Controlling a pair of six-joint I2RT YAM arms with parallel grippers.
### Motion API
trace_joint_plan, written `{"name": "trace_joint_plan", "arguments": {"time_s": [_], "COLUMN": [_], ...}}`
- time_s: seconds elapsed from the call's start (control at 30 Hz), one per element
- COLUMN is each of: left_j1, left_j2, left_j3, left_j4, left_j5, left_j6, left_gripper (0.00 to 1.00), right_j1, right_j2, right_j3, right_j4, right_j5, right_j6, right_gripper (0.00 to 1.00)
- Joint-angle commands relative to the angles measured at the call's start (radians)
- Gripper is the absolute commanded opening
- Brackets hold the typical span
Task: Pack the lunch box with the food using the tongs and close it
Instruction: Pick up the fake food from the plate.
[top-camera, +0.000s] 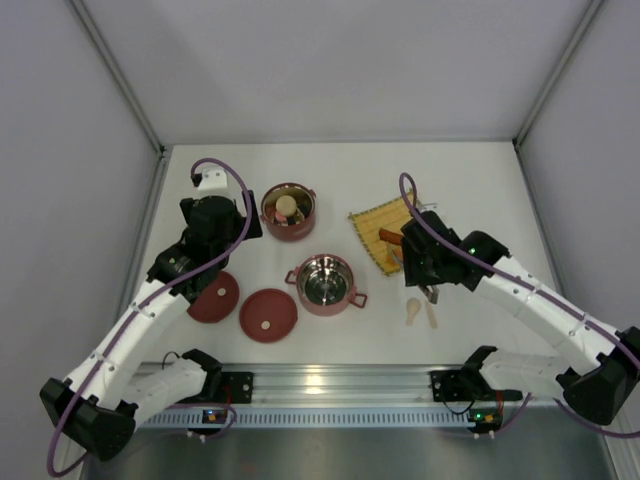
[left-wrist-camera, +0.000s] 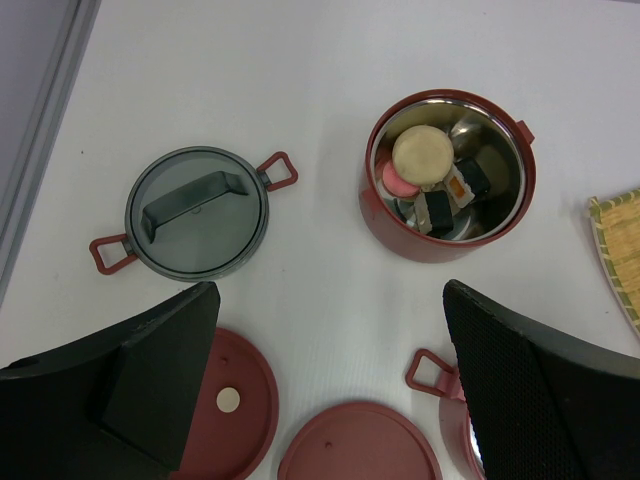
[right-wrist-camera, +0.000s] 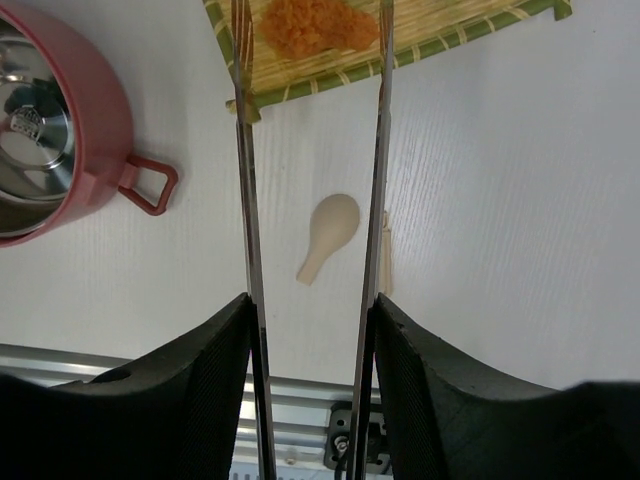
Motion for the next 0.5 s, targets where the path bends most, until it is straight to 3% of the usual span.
{"name": "trace_joint_plan", "arguments": {"time_s": [0.0,0.47], "left_j1": [0.000,0.000], "left_j2": [0.002,0.003], "left_j3": [0.018,0.018], "left_j4": [0.017,0.017], "left_j5": [-0.004,-0.010], "left_j6": [0.004,0.007], "left_gripper": [0.99,0.99], "right_j1": [-0.013,-0.033], "right_j2": [0.005,0.072], "right_j3": [-0.006,-0.023], "right_j4": [0.007,0.053], "right_j5": [-0.009,-0.046], "right_j6": [-0.033,-0.097], "right_gripper": [0.49,0.49]}}
